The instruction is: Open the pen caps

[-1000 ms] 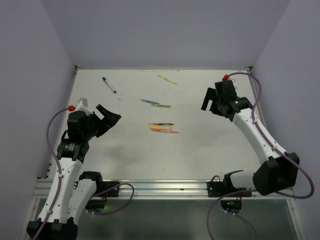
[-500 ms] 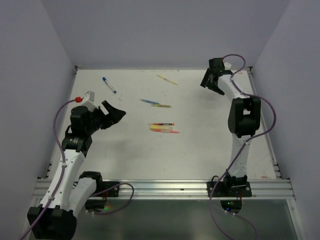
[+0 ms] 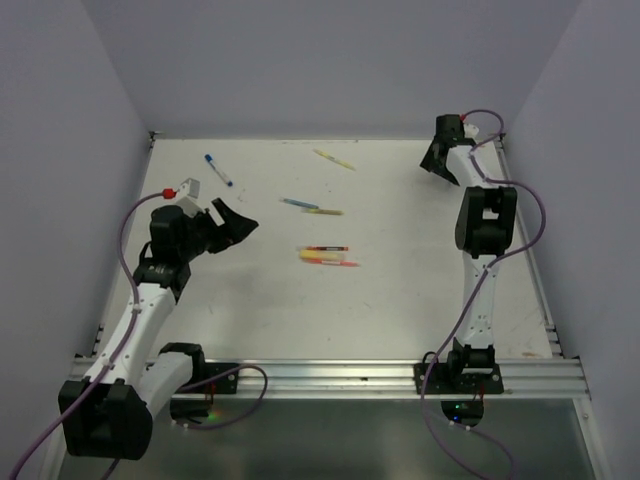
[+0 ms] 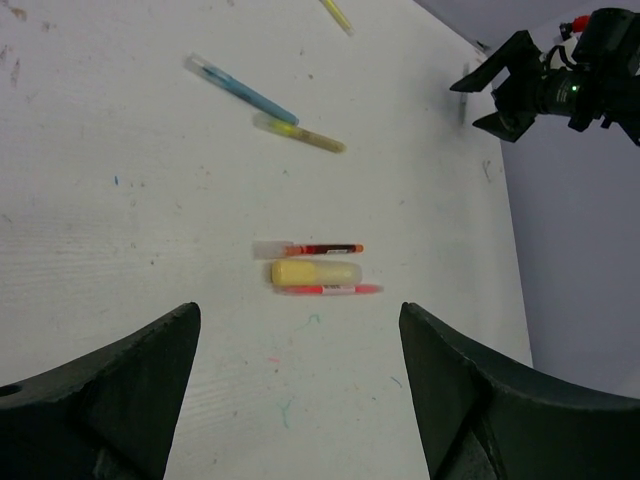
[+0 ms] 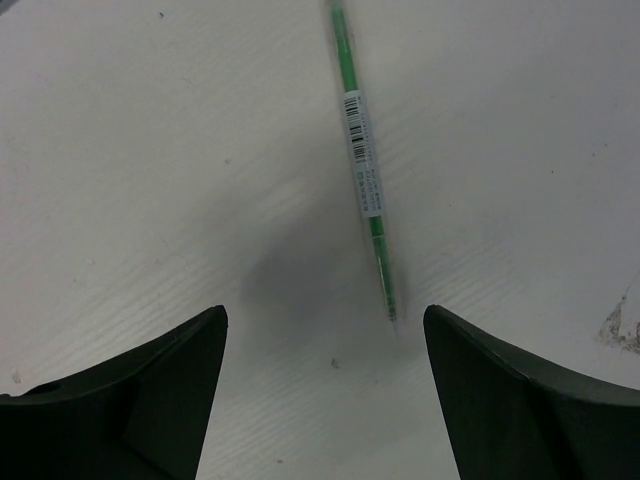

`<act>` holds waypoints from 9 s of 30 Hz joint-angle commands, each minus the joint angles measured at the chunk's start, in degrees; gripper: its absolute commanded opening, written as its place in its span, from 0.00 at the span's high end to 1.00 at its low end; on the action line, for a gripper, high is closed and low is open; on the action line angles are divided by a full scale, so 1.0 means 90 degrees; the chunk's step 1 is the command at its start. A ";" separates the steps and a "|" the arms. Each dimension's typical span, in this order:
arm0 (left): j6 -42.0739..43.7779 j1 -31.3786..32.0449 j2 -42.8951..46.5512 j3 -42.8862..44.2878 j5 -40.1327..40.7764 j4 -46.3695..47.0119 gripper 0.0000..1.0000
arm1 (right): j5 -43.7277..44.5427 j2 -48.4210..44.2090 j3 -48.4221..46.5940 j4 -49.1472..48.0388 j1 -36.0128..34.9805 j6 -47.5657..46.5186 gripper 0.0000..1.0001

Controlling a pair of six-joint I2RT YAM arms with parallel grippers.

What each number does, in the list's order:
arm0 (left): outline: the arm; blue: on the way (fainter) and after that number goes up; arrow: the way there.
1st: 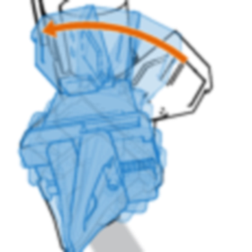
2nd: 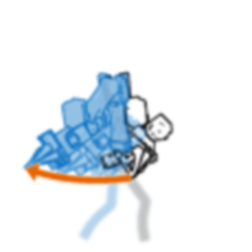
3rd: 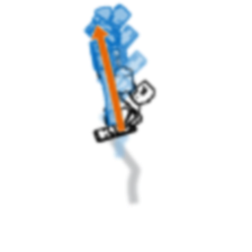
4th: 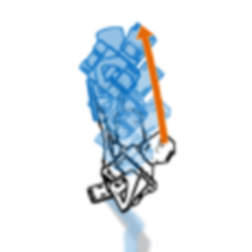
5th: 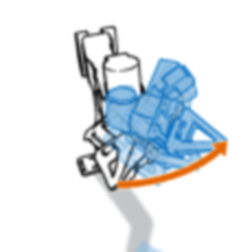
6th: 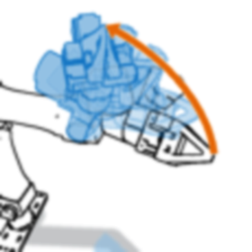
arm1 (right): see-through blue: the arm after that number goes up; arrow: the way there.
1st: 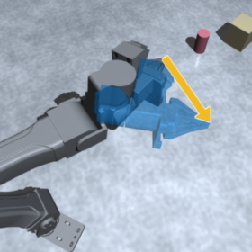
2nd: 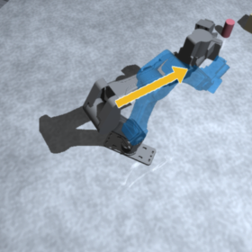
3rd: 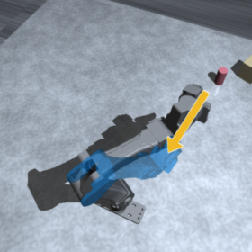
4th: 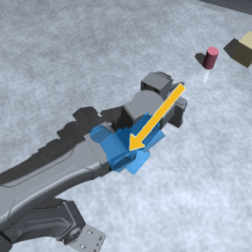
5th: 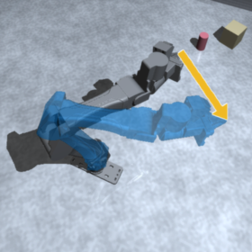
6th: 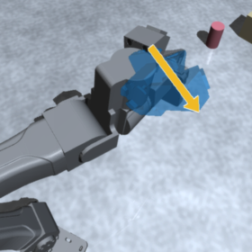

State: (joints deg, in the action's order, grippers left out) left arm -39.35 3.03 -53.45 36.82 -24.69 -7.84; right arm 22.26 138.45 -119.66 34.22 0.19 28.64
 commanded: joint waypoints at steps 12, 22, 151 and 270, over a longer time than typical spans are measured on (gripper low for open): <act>0.0261 -0.0024 -0.0155 -0.0175 -0.0362 0.0597 0.17 | 0.0085 0.0583 -0.0689 0.0055 0.0301 -0.0146 0.27; 0.0349 -0.0024 -0.0126 -0.0224 -0.0441 0.0529 0.17 | -0.0452 0.0817 -0.0709 0.0328 0.0360 -0.0155 0.63; -0.2951 0.2994 -0.0799 0.0067 0.2603 0.1116 1.00 | -0.0910 -0.6419 0.6996 -0.1440 -0.6464 -0.0878 1.00; 0.2556 0.0113 -0.7723 0.5001 0.4354 -0.2332 0.85 | -0.0930 -0.1624 0.2953 -0.0120 -0.0626 -0.2235 0.71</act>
State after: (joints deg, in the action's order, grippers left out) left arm -16.29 4.67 -119.46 84.44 17.47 -27.92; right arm 15.38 124.53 -94.19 32.38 -5.39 7.88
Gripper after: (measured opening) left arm 0.141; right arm 0.274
